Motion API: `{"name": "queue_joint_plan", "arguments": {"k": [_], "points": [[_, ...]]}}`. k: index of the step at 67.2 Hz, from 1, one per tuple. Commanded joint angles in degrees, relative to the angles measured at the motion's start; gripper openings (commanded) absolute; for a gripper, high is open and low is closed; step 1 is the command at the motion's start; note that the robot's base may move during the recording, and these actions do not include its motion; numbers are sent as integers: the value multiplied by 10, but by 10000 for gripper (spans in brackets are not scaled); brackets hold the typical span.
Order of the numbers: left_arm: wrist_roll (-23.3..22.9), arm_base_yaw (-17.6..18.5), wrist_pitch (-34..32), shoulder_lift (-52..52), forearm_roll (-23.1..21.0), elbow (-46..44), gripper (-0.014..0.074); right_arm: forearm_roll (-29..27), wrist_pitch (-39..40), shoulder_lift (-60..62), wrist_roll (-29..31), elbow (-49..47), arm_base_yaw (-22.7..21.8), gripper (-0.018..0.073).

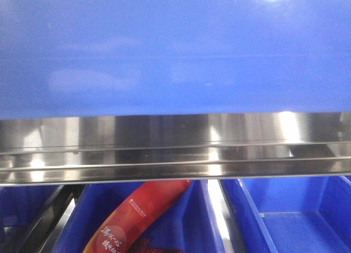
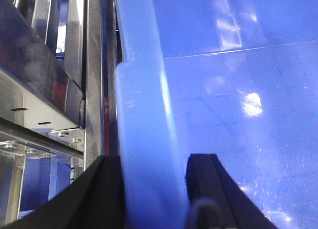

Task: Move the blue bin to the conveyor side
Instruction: 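Lift the blue bin with both grippers and pull it off the shelf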

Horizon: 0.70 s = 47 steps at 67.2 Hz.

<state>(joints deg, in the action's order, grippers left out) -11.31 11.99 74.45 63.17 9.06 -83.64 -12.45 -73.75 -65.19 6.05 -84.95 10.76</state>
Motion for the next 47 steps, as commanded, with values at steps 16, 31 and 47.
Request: {"name": "queue_joint_plan", "arguments": {"k": [16, 31, 47], "points": [[8, 4, -45, -13, -7, -9, -8, -24, 38, 12, 15, -5, 3, -78], [8, 4, -45, -13, -7, -9, -8, -24, 38, 12, 15, -5, 3, -78], [8, 4, -45, -13, -7, -9, -8, -24, 38, 12, 15, -5, 3, -78]]}}
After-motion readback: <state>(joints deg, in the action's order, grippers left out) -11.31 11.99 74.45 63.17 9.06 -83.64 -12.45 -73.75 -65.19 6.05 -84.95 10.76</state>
